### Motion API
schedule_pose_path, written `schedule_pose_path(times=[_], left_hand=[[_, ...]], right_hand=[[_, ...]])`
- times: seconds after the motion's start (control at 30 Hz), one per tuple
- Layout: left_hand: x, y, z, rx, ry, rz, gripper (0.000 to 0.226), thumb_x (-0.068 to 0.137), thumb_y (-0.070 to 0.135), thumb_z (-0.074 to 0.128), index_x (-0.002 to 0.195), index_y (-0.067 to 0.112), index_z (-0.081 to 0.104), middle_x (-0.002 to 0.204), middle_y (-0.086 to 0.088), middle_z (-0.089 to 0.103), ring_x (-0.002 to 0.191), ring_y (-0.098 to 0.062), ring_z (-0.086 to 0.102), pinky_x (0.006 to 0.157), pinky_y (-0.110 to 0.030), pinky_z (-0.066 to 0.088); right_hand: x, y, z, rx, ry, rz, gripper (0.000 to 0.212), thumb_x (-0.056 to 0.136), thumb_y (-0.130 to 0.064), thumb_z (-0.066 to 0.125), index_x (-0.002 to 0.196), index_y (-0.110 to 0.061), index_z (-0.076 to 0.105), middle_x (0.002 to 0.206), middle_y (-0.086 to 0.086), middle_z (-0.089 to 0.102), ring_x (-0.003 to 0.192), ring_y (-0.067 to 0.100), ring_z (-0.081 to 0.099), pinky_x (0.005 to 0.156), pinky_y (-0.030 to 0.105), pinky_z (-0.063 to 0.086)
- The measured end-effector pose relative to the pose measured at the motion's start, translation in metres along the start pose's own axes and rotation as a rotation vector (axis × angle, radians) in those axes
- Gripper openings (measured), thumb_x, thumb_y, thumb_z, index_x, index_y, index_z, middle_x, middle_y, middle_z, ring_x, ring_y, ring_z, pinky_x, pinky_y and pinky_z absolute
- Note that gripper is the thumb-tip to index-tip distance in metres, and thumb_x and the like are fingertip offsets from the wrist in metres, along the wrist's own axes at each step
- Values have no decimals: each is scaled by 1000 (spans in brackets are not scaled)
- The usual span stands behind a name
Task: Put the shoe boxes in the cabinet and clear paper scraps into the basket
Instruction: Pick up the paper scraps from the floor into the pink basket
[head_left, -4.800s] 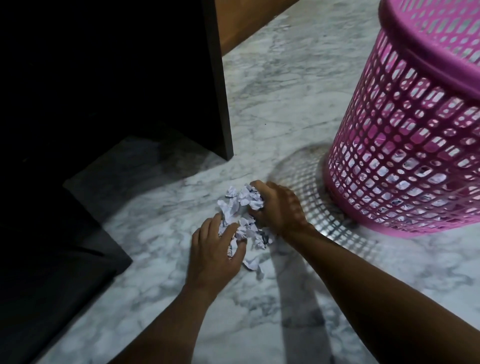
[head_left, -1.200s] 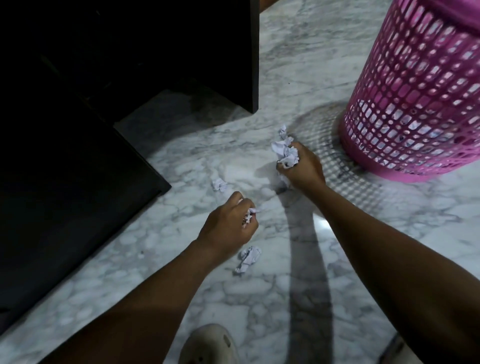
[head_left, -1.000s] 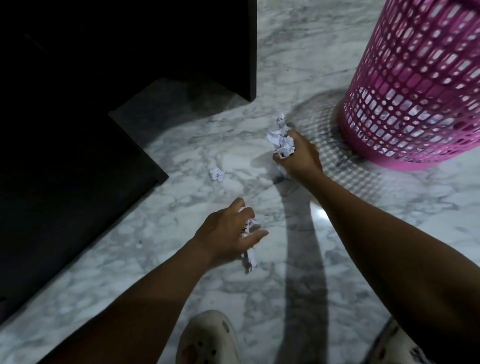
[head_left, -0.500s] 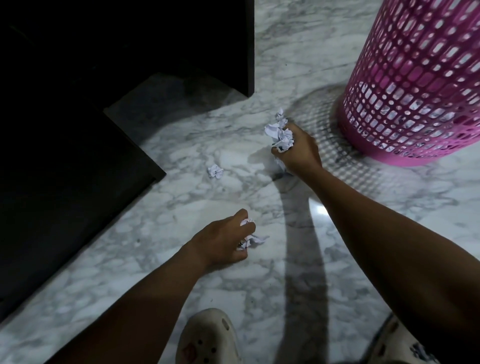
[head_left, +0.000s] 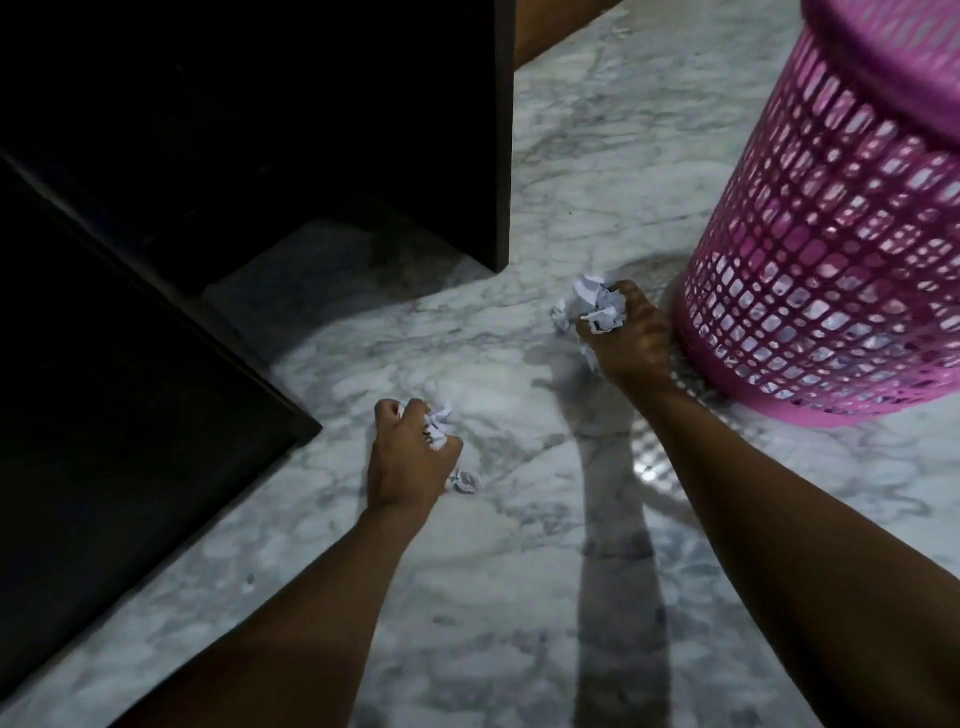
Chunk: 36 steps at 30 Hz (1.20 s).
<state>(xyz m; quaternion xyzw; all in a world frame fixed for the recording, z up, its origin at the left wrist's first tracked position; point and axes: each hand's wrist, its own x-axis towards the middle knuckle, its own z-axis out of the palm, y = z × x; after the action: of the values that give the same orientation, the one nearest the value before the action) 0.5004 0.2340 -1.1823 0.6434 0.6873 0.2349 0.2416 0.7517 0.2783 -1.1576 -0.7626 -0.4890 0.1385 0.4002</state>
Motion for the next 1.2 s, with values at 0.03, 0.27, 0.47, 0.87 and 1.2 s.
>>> schedule_pose_path(times=[0.03,0.27,0.47,0.87,1.2], left_hand=[[0,0,4,15,-11,13,16,70,19,69,81,15,58,107,2,43,77,-24,59,63,-32,50],[5,-8,21,130,121,149,15,71,10,71,85,11,67,105,-5,58,69,-29,63,56,-21,38],[9,-6,21,209,143,239,27,58,-3,76,82,4,65,80,-14,60,56,-35,59,48,-27,48],[1,-7,-3,10,-14,179,30,74,8,62,73,22,36,82,-4,50,69,-32,52,57,-35,41],[-30,-6,-4,152,-161,407,33,81,43,71,90,15,56,94,2,48,66,-20,56,54,-24,40]], right_hand=[[5,-2,-2,0,-26,13,60,74,-55,57,118,-13,63,106,11,72,96,32,69,83,43,55],[31,-2,14,-73,-247,-51,35,78,-30,65,111,-31,54,113,-12,71,100,20,67,79,30,53],[37,-2,28,-260,-366,-127,30,81,-33,64,109,-25,56,97,5,66,93,33,63,68,31,40],[15,-2,26,-213,-334,-105,25,78,-31,69,98,-25,56,90,11,70,91,39,64,67,34,41],[-13,-15,17,-18,-251,84,16,75,-27,66,88,-27,55,79,-10,61,78,20,59,64,27,39]])
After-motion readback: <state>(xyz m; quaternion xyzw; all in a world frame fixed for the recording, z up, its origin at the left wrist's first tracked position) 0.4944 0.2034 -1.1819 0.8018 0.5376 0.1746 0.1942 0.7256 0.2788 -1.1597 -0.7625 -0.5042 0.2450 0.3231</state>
